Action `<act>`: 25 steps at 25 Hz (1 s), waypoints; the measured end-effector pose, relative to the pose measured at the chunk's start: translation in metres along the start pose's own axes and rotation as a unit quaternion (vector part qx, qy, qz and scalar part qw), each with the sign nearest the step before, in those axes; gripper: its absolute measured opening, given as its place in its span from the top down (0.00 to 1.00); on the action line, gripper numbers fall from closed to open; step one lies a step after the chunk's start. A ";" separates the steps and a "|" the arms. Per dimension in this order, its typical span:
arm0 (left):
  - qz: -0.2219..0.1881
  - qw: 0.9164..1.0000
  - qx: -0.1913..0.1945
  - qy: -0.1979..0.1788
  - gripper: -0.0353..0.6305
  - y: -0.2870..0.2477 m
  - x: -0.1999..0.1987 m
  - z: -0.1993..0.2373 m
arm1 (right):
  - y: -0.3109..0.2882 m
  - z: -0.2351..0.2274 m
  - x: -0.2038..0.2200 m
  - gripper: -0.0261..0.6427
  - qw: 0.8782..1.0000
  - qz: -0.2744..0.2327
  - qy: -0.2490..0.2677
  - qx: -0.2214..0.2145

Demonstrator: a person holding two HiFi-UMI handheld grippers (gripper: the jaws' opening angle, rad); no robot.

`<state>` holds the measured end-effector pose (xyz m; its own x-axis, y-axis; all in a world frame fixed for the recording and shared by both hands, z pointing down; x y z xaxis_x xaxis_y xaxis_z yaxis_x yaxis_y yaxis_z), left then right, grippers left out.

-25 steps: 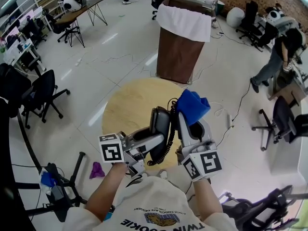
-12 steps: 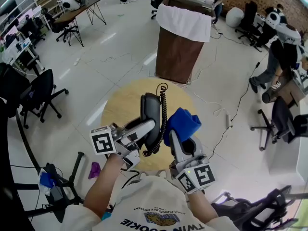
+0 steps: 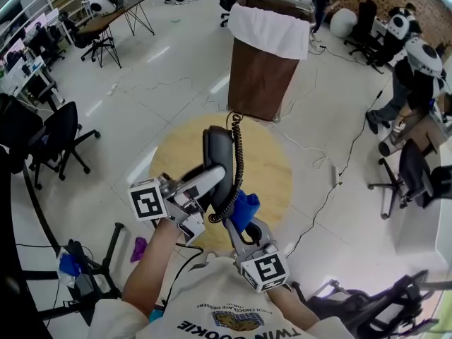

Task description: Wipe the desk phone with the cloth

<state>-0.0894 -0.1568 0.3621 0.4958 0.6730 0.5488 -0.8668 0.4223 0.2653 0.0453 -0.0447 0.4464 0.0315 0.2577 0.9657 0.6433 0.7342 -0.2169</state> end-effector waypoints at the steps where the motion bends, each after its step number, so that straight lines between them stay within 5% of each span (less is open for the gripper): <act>1: 0.000 1.000 -0.001 0.002 0.56 0.000 0.000 0.000 | -0.002 0.005 0.004 0.87 1.000 0.008 0.014 -0.006; 25: 0.072 0.997 0.024 0.020 0.56 -0.002 0.040 -0.015 | -0.043 -0.025 -0.030 0.87 0.981 -0.025 0.190 -0.017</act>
<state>-0.0670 -0.1210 0.3715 0.3670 0.7491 0.5515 -0.9302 0.2901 0.2249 0.0361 -0.1001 0.4299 0.2772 -0.0361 0.9601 0.6766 0.7168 -0.1684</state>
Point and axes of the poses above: the fingertips, and each gripper's own axes: y backward along the fingers, z to its left, x out of its underside, the point moved 7 cm from there along y, backward along the fingers, and after that the axes turned 3 degrees about z, right-handed, at the moved point
